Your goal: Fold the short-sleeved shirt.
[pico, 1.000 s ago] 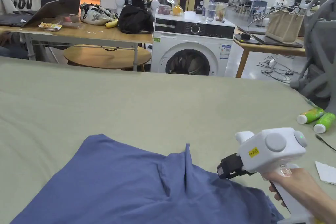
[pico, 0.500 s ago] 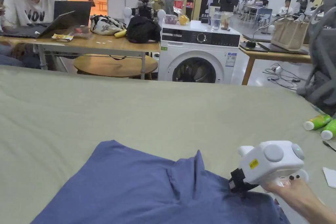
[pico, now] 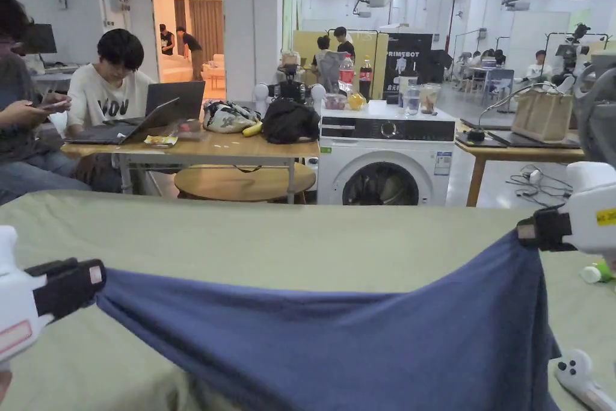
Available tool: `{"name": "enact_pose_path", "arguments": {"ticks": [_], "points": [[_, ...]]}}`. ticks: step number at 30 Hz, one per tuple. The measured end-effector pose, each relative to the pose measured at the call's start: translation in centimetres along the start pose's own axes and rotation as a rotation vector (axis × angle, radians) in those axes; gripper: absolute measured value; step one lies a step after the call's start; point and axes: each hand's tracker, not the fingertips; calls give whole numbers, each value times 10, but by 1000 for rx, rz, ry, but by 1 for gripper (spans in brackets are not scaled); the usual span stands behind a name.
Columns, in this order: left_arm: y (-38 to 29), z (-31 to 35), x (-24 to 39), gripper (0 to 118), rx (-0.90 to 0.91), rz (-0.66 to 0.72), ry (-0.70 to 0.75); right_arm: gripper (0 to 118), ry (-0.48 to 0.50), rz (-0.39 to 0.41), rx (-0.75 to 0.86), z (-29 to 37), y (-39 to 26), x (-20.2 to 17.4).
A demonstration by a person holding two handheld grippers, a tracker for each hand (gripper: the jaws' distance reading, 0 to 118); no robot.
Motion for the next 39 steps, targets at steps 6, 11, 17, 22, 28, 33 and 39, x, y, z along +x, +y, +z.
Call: {"name": "enact_pose_path", "arguments": {"ticks": [6,11,17,22,28,33,39], "points": [[118,-66,20,2,130,-87,30,0,-158,-12,193,13,88,0],[197,-117,33,2,141,-149,87,0,-224,15,308,0,148,-8],[260,-156,42,2,140,-196,148,0,-273,12,387,-34,214,-22],[279,-166,34,2,178,-171,186,0,-268,7,425,-52,255,-32],[281,-184,16,2,183,-140,216,0,-282,63,443,-66,290,-48],[272,-210,3,2,152,-204,250,0,-289,81,428,-90,292,-49],[223,-221,-9,2,92,-174,228,0,-249,67,328,-129,241,-32]]}}
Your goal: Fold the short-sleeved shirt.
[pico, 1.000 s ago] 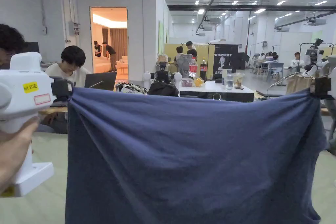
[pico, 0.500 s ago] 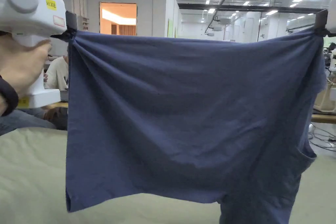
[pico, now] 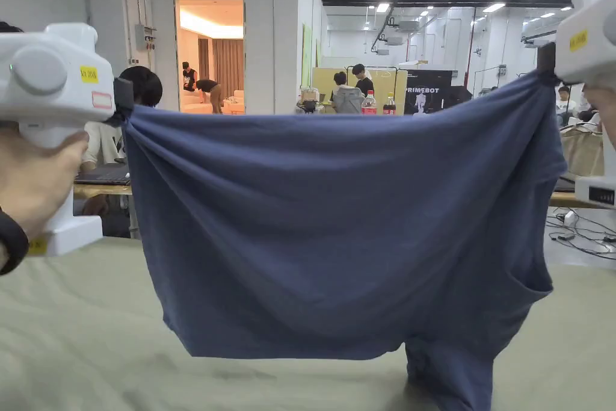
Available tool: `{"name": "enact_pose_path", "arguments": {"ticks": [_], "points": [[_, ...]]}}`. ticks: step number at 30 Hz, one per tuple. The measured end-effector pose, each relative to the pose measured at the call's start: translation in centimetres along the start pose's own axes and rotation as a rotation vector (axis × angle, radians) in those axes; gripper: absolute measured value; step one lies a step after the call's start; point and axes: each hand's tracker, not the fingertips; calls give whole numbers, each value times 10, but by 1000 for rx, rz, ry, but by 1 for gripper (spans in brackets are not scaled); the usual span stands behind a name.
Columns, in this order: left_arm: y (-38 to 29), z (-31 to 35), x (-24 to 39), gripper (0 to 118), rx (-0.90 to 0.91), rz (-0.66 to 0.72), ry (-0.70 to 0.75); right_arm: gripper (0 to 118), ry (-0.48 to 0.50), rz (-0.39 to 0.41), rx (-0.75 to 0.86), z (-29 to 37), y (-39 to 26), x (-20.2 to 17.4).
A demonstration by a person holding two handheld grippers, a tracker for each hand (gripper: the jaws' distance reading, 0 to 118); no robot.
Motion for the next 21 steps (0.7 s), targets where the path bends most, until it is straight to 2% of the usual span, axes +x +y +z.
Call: {"name": "enact_pose_path", "arguments": {"ticks": [2,3,9,14,15,17,19,20,21], "points": [[-26,3,-1,2,-74,22,-19,0,20,7,-39,14,-28,-3],[-40,13,3,2,-52,11,-32,0,39,10,-48,22,-45,-3],[-113,65,1,2,-154,-14,-96,0,96,-77,-132,86,-122,10],[-172,150,-9,2,-185,-19,-141,0,150,-31,-186,174,-190,23],[-186,167,-12,2,-182,-6,-150,0,166,-12,-236,192,-205,26],[-221,206,-18,2,-185,21,-176,0,181,-22,-284,228,-246,33],[-255,232,-23,2,-289,47,-187,0,191,-53,-336,254,-286,40],[-270,245,-26,2,-256,66,-203,0,199,-65,-370,268,-306,44],[-287,257,-29,2,-323,71,-204,0,177,-75,-384,280,-327,47]]}}
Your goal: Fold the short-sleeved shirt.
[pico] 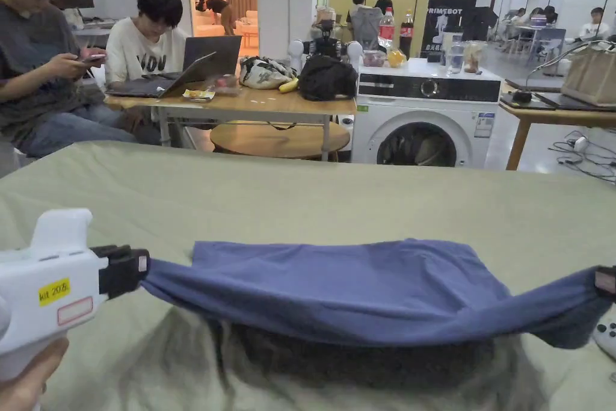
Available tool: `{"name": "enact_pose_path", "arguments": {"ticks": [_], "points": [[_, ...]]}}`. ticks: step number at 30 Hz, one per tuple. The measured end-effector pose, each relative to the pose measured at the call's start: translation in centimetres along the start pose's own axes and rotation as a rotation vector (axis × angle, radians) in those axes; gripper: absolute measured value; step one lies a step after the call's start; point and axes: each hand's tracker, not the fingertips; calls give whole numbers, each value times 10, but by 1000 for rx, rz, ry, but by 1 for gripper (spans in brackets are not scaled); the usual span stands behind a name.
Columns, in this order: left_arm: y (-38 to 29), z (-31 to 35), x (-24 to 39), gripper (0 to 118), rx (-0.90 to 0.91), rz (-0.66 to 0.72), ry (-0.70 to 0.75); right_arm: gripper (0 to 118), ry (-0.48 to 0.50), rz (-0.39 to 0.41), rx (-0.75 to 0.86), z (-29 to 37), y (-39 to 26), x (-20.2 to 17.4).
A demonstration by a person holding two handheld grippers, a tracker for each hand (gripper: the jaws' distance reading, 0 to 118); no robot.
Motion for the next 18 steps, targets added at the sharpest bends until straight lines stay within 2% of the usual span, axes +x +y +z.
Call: {"name": "enact_pose_path", "arguments": {"ticks": [2,3,6,7,11,14,16,18], "points": [[-33,9,-4,2,-27,26,-9,0,-10,5,-63,2,-39,5],[-48,10,-7,2,-100,34,3,0,-25,-8,-81,3,-60,6],[-85,7,-18,2,-149,25,16,0,-24,-39,-152,-3,-103,10],[-95,5,-21,2,-164,49,23,0,-7,-46,-193,-6,-113,11],[-119,-4,-35,2,-213,60,37,0,-22,-62,-212,-10,-141,12],[-124,-8,-42,2,-233,116,26,0,-27,-71,-217,-9,-150,10],[-120,-3,-45,2,-202,132,-2,2,-44,-45,-203,-5,-151,8],[-108,8,-36,2,-160,84,-1,4,-29,21,-126,2,-150,12]]}}
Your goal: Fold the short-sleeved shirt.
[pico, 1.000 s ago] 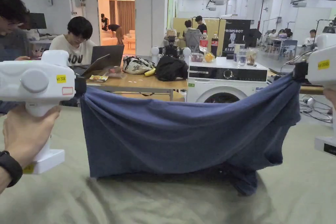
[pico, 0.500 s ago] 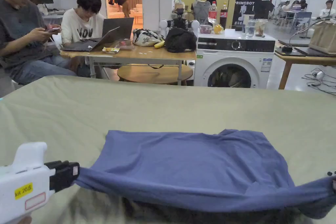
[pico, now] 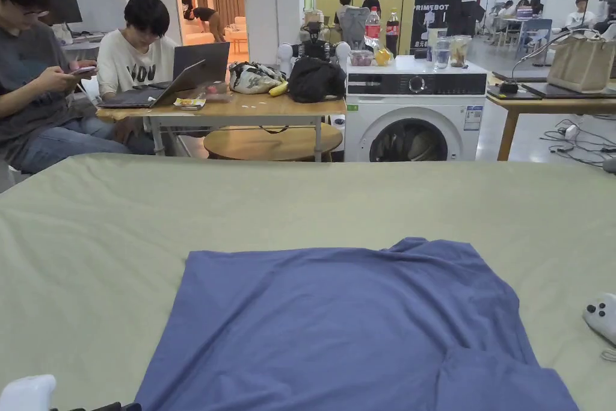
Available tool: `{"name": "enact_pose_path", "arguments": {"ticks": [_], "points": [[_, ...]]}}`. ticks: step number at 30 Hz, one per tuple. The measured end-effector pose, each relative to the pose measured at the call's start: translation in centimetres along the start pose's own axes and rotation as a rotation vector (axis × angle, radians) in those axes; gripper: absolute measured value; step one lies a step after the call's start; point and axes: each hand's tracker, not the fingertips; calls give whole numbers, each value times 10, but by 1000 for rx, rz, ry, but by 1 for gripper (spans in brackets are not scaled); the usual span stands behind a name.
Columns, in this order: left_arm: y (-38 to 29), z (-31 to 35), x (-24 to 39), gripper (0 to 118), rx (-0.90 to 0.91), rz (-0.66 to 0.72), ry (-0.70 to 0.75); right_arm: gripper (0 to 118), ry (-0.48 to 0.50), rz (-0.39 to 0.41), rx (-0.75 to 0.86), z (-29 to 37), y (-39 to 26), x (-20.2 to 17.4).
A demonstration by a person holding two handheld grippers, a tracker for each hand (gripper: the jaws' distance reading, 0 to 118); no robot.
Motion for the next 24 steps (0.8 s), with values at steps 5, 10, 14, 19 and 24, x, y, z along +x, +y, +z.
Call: {"name": "enact_pose_path", "arguments": {"ticks": [5,10,14,19,24], "points": [[46,23,34,75,218,-137,39,72,8,42,196,12,41,-28],[72,32,99,77,354,-240,33,72,51,47,312,3,81,-73],[79,26,118,76,365,-254,3,72,74,63,353,-9,91,-95],[79,24,129,40,371,-270,-18,29,62,56,366,-17,91,-110],[80,19,126,0,347,-244,17,0,42,64,343,-22,90,-112]]}}
